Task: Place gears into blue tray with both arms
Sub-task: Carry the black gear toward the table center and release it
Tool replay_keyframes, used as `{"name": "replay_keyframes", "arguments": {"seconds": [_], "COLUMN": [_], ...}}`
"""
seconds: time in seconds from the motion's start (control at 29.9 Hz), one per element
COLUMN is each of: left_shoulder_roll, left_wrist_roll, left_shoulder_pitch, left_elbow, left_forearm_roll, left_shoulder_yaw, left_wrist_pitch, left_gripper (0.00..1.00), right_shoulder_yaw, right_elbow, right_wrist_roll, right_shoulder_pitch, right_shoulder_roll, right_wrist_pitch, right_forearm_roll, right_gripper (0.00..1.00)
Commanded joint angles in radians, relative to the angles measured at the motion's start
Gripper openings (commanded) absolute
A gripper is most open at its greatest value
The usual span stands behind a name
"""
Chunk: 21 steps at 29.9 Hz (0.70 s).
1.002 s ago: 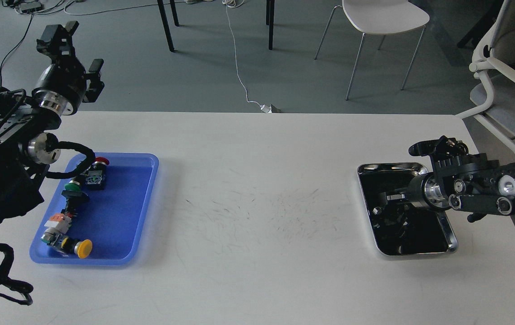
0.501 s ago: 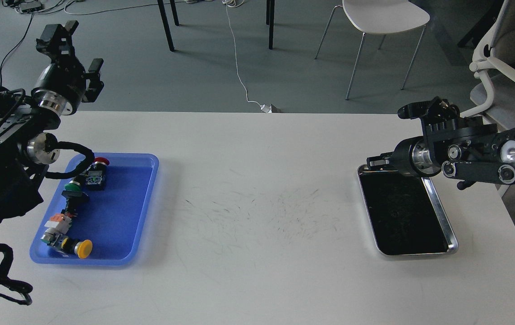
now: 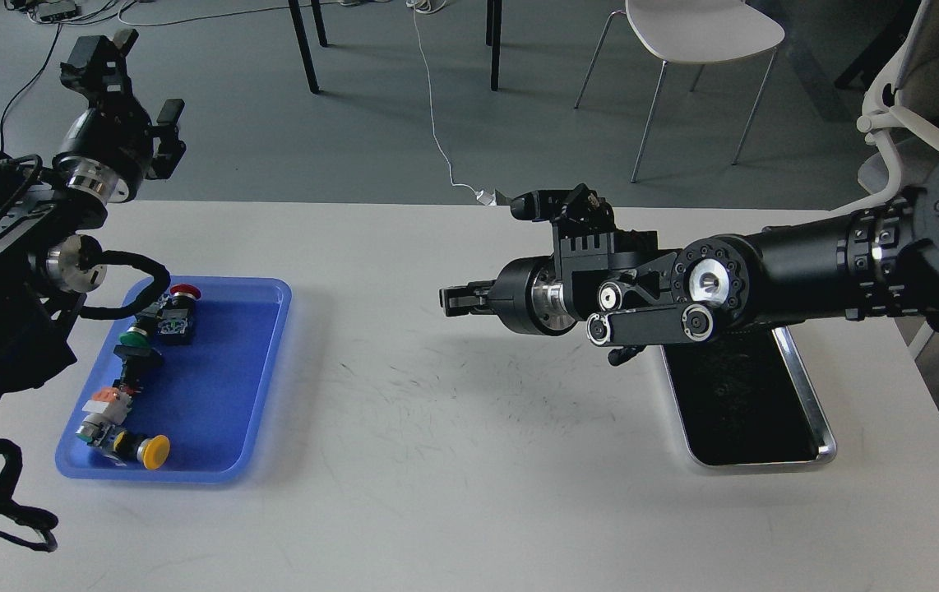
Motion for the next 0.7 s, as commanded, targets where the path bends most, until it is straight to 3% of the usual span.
{"name": "replay_keyframes", "arguments": {"seconds": [0.0,0.37,0.67], "left_shoulder_roll": [-0.001,-0.004,0.013], "left_wrist_roll": [0.0,0.0,0.0], "left_shoulder_pitch": [-0.001,-0.002,-0.001], "left_elbow": [0.0,0.0,0.0], "left_forearm_roll": [0.0,0.0,0.0], "left_shoulder_yaw": [-0.001,-0.002,-0.001], "left_wrist_pitch": [0.001,0.001,-0.001], "left_gripper": [0.98,0.98,0.98], "right_shoulder_yaw": [0.045,0.118,0.161], "right_elbow": [-0.045,-0.072,-0.063], "right_wrist_roll": [0.034,0.123,0.123], "right_shoulder_pitch": [-0.04,-0.179,-0.298], "right_shoulder_roll": [0.007,0.007,0.007], "right_wrist_pitch": [-0.038,-0.049,-0.038], "right_forearm_roll": [0.061,0.101,0.141], "right_gripper": [0.01,0.02,0.02]}}
